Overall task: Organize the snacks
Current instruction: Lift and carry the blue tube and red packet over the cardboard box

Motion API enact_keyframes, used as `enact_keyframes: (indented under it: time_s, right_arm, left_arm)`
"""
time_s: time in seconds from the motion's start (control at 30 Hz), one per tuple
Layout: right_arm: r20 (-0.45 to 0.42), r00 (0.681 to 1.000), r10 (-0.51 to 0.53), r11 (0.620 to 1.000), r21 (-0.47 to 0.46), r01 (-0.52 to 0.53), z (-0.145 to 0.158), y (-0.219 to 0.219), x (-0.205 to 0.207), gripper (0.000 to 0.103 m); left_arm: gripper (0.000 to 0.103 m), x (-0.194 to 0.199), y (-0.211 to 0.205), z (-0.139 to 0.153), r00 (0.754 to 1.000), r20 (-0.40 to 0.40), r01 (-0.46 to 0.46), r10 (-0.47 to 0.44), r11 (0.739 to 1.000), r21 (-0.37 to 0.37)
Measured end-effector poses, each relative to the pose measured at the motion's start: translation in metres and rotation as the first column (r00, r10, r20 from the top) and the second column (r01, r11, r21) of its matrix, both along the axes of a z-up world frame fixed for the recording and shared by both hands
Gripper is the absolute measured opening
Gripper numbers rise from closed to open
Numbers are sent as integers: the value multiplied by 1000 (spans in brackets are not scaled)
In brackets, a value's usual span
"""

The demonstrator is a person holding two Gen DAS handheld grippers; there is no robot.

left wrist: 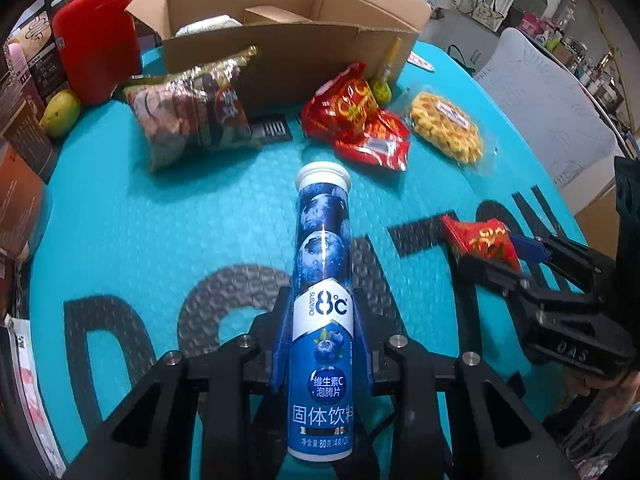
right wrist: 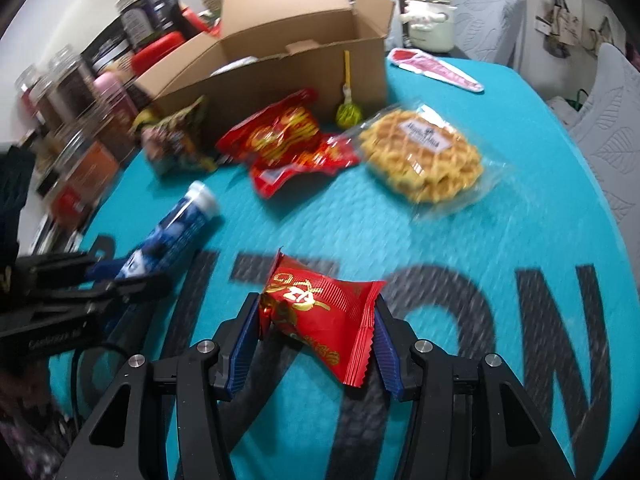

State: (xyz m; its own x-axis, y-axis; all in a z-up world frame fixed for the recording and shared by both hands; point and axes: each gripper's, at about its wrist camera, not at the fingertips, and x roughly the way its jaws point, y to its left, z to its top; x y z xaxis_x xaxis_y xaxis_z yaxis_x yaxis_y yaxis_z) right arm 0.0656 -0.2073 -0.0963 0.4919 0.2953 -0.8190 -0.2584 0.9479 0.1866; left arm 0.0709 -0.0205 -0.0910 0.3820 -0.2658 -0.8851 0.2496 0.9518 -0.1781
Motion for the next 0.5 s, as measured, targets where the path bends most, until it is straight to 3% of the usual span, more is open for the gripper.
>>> enact_keyframes:
  time_s: [0.1,0.37,0.5]
  right_arm:
    - [19,1000,13,999,-30,-12,-1,4,-9,54]
    - [90,995,42,991,-130,-30,-6,22,-16,69]
    - [99,995,14,993,-120,-2,-7,21,-14,69]
  left_arm:
    - [28,-2,-4,-1,1000,19,10,-11,1000,26]
    - [29,4,-30,-6,995,92,34,-45,992,120]
    - [28,11,-33,-9,993,117,22,-33,996,91]
